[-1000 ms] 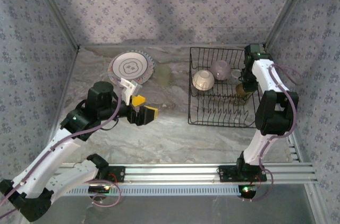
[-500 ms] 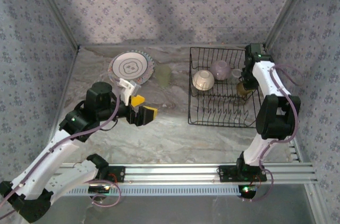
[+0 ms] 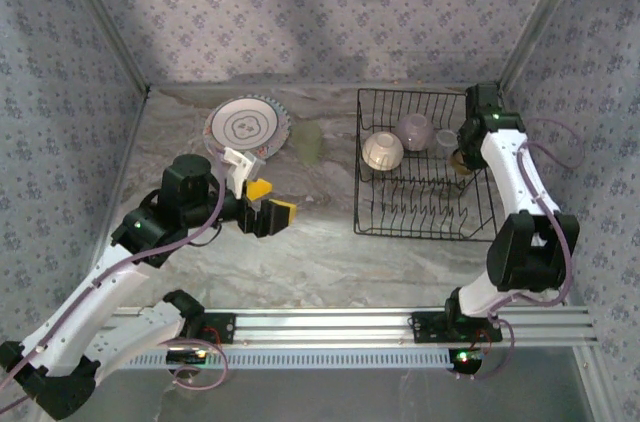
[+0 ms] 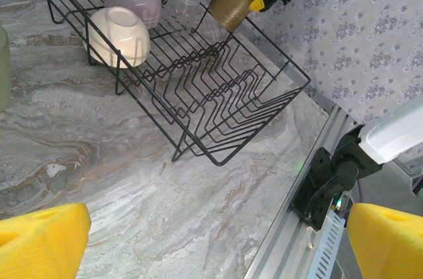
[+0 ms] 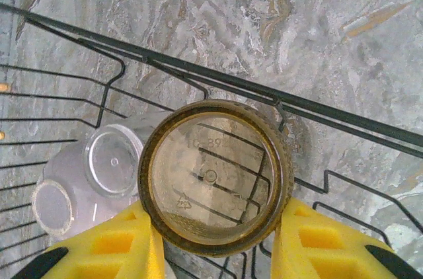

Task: Unload the mixed dishes from the dish rack

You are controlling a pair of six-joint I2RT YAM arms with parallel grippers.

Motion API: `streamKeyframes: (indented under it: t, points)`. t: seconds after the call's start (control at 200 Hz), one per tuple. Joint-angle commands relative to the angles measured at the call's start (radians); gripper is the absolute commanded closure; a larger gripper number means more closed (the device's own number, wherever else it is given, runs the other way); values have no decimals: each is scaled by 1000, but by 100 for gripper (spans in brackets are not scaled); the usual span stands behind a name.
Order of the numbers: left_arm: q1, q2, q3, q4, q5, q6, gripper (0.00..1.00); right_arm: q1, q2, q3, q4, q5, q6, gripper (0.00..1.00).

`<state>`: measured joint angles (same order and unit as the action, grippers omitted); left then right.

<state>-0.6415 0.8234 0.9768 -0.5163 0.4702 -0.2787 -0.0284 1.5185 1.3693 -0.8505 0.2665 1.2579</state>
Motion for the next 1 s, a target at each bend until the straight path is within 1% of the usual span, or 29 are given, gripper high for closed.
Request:
streamKeyframes:
  t: [0.0, 0.205, 0.43, 0.625, 0.67, 0.879, 0.994]
  points:
    - [4, -6, -1, 34, -6, -5, 1, 21, -51, -30, 34, 13, -86, 66]
    - [3, -3, -11, 65, 16, -52, 1, 53, -108, -63, 104, -31, -219, 66]
    - [3, 0, -78, 171, 53, -150, 1, 75, -166, -108, 186, -111, -376, 67]
    - [2, 2, -171, 341, 70, -267, 1, 75, -208, -168, 325, -293, -471, 67]
    - [3, 9, -184, 374, 75, -291, 1, 76, -219, -214, 359, -333, -483, 67]
    - [-1, 82, -241, 585, 124, -401, 1, 70, -252, -279, 486, -545, -510, 66]
    - [-4, 136, -257, 697, 144, -444, 1, 61, -280, -309, 544, -625, -505, 66]
